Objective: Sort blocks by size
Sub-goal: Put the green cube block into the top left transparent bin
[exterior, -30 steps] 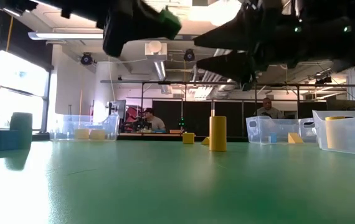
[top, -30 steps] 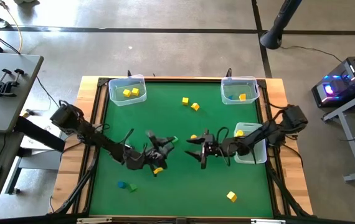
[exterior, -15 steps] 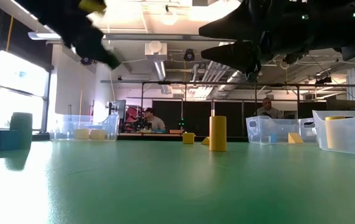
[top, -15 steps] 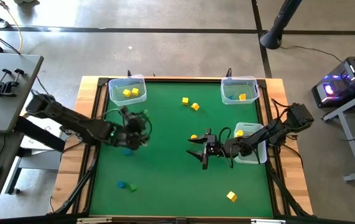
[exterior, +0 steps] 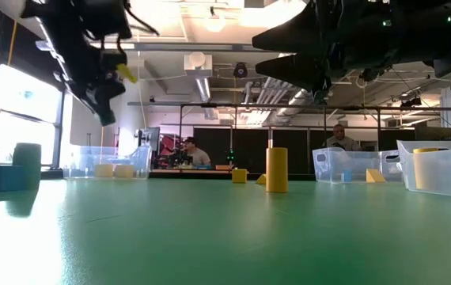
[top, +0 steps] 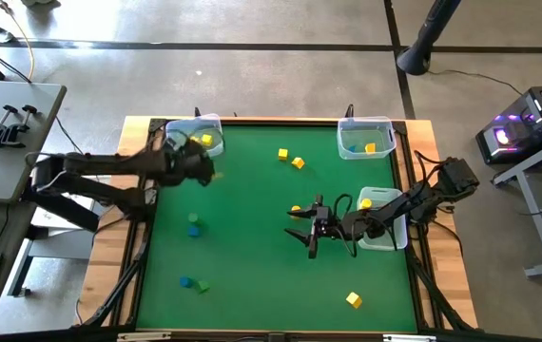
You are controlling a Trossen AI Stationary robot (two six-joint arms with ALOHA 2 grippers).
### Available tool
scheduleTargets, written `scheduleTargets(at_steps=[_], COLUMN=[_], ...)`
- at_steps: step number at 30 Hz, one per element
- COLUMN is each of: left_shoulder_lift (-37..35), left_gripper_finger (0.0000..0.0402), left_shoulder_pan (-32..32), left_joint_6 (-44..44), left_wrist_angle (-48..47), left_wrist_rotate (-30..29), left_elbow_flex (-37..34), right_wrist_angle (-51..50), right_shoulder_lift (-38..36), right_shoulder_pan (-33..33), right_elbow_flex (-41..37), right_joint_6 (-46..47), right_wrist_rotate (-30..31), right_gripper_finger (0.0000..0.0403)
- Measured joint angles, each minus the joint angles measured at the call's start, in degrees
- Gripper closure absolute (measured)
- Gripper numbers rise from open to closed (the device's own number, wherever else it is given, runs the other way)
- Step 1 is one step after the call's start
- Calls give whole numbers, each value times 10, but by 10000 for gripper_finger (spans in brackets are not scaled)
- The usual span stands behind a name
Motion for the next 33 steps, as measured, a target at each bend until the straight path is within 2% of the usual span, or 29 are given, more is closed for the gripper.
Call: scheduleTargets(at_steps=[8,15,19,33], left_shoulder_lift=[5,39,75,208], left_gripper_finger=[288,288,288,280], left_shoulder_pan=[239,384,417,447], left_joint_6=[182,251,265,295], left_wrist_angle=[49,93,107,142], left_wrist_rotate=[134,262,312,319], left_elbow_flex=[4,5,5,8], right_wrist_angle=[0,0,0,0], right_shoulder_lift=[0,0,0,0], right_shoulder_pan=[0,0,0,0], right_elbow_flex=[0,0,0,0], right_joint_6=[-1,-1,-1,1], right_wrist_rotate=[0,0,0,-2], right_gripper_finger=[157,157,157,157])
